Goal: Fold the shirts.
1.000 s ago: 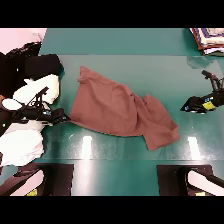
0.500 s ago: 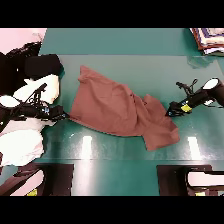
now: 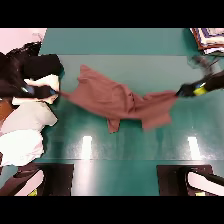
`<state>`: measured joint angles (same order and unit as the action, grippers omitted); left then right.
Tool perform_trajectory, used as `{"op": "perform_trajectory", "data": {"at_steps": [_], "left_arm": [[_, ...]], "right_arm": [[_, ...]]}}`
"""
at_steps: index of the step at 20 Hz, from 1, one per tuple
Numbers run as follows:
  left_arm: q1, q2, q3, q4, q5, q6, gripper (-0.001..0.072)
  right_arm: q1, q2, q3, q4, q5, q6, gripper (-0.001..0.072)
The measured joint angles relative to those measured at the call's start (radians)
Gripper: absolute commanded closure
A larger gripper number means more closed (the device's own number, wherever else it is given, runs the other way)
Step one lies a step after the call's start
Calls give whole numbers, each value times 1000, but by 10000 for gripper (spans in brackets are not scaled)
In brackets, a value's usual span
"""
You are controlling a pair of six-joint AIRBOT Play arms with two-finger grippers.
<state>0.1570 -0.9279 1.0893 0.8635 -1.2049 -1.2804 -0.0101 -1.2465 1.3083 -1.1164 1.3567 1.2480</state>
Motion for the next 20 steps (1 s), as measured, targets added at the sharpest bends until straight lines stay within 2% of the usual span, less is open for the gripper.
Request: {"op": "perform_trajectory", "data": {"at_steps": [6,11,16,20], "left_arm": [[0,69,622,18,4,-26,681],[0,78,1005,20,58,-87,681],[0,81,1180,-11,100,-156,681],[0,80,1136,-30,101,-177,681]], "right_arm": [[-92,255,382,0,-128,45,696],[-223,404,603,-1,-182,52,697],[-339,470,723,-5,-191,55,697],[-367,417,745,5,-140,71,697]]}}
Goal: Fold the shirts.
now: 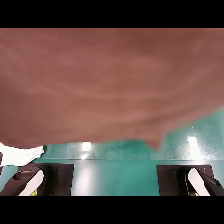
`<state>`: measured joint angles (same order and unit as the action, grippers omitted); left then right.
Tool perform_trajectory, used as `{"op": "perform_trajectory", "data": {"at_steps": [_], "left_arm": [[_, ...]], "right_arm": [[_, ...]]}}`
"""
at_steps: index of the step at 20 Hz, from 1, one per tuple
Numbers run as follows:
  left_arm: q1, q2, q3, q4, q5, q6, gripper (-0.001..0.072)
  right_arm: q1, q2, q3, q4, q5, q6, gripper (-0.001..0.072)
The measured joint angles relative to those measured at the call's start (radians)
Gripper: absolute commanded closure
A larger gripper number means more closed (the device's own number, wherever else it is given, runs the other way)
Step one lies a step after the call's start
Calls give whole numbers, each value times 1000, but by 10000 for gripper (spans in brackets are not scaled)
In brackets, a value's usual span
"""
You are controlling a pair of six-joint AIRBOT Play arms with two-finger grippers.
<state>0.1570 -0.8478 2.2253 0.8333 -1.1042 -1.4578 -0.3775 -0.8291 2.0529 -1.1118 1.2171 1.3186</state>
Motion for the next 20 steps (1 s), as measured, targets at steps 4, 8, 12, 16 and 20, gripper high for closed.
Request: {"op": "perform_trajectory", "data": {"at_steps": [4,8,12,16,20], "left_arm": [[0,-26,-276,15,-54,-8,681],[0,-144,-603,29,-142,-2,681],[0,-332,-825,22,-100,38,681],[-2,-542,-874,-79,64,142,681],[-41,-682,-790,-163,227,237,681]], "right_arm": [[39,-168,-17,45,146,17,697],[168,-378,-153,7,247,26,697],[272,-592,-294,-43,232,29,697],[306,-778,-301,-55,96,37,697],[316,-894,-194,-56,10,49,697]]}}
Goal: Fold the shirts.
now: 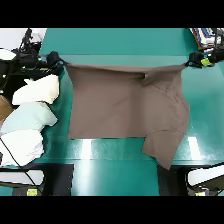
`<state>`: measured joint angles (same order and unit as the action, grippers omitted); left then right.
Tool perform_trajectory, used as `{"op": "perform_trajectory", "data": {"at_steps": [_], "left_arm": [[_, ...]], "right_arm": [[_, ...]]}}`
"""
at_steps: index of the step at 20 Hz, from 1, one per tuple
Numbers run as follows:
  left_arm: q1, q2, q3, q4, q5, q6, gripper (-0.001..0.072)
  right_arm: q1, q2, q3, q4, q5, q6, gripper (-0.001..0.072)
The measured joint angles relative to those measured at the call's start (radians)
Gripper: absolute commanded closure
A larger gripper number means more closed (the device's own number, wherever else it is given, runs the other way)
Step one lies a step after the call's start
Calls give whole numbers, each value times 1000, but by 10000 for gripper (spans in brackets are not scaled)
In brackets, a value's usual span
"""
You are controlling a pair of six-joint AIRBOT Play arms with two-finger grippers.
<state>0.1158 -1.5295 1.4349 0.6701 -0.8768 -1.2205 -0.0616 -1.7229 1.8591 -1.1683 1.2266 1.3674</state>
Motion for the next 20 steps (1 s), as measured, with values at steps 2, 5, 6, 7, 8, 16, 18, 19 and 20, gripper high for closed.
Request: {"op": "perform_trajectory", "data": {"at_steps": [2,5,6,7,8,16,18,19,20], "left_arm": [[-27,-34,39,3,41,32,682],[-47,-59,62,86,30,13,682],[-51,-63,61,129,8,-13,682],[-54,-66,53,167,-14,-33,682],[-55,-68,38,201,-39,-50,682],[-60,-73,-150,291,-105,-92,329],[-58,-72,-166,294,-121,-105,233],[-58,-72,-170,294,-131,-111,233],[-57,-67,-174,295,-150,-117,233]], "right_arm": [[3,-26,41,-7,-11,1,697],[3,-40,51,-43,30,3,697],[3,-37,34,-58,52,3,697],[3,-28,5,-76,71,4,697],[4,-13,-36,-92,83,4,697],[3,135,-430,-132,-18,37,674],[3,156,-482,-118,-42,43,362],[3,164,-495,-108,-47,43,363],[2,171,-498,-97,-43,45,365]]}}
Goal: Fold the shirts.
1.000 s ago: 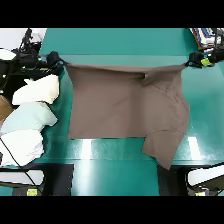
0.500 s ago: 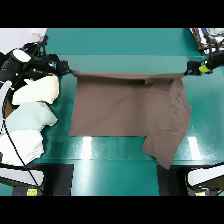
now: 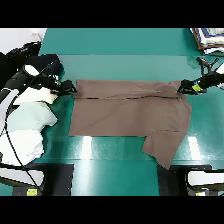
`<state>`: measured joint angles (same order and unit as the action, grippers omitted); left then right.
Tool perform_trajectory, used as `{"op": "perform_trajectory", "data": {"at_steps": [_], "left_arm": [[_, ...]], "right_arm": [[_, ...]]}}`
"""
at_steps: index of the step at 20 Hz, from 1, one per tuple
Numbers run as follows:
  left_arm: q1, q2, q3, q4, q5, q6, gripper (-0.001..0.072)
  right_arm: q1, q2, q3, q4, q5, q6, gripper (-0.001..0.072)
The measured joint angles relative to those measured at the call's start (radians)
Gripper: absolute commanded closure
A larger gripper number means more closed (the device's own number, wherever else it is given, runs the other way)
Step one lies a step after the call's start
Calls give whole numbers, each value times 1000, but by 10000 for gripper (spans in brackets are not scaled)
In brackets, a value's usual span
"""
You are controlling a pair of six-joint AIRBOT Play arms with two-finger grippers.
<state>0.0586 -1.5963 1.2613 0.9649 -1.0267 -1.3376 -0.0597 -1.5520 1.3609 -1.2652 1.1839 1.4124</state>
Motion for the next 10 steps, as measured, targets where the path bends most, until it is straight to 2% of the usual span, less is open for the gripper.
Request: {"op": "perform_trajectory", "data": {"at_steps": [5,7,8,10], "left_arm": [[25,122,-60,84,-119,-12,232],[29,197,-148,111,-166,-13,231],[31,241,-211,121,-183,-12,200],[33,320,-344,126,-201,-12,205]], "right_arm": [[-42,90,-26,11,124,-24,370],[-70,159,-81,14,174,-44,370],[-87,200,-118,14,193,-54,370],[-121,275,-190,16,216,-64,369]]}}
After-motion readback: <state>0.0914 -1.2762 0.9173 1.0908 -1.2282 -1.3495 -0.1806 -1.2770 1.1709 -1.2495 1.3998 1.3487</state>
